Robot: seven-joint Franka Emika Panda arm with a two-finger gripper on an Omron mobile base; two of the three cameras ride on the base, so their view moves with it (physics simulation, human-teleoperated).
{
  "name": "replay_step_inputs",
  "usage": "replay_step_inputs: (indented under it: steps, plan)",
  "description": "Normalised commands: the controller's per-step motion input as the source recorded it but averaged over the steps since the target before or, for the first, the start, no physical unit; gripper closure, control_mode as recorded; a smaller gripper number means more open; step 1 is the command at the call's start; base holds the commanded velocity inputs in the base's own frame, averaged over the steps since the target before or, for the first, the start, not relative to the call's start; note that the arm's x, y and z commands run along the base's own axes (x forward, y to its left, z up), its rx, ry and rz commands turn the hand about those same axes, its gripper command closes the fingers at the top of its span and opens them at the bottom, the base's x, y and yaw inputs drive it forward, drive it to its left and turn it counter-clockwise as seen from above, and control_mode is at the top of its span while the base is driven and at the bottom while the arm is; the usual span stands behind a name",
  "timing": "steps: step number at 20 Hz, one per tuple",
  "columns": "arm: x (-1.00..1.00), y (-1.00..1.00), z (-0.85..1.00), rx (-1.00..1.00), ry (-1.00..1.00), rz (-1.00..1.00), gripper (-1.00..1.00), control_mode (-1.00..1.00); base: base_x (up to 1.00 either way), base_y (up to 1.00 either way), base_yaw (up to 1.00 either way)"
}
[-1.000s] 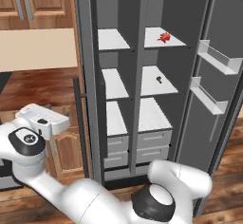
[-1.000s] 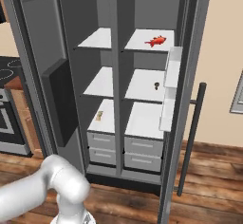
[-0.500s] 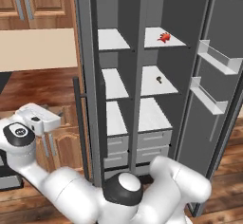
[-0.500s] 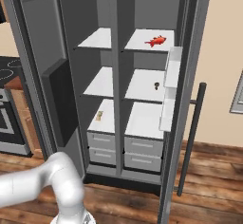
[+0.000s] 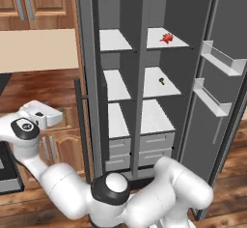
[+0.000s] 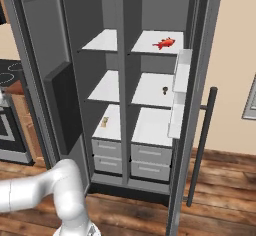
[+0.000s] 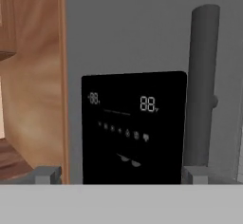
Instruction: Pick up the frozen fish from the freezer, place it on any shelf in the fridge, and close the fridge and freezer doors when done.
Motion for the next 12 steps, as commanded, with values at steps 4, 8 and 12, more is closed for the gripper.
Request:
replay_step_inputs:
  steps: [4,8,12]
  plan:
    - [0.43,-0.05,-0.10,0.00,0.00,0.00,-1.00,-1.00,0.00,0.00,0.00]
    - [0.41,-0.12,-0.05,0.00,0.00,0.00,-1.00,-1.00,0.00,0.00,0.00]
    - [0.31,-0.30,-0.01,0.00,0.00,0.00,-1.00,-1.00,0.00,0.00,0.00]
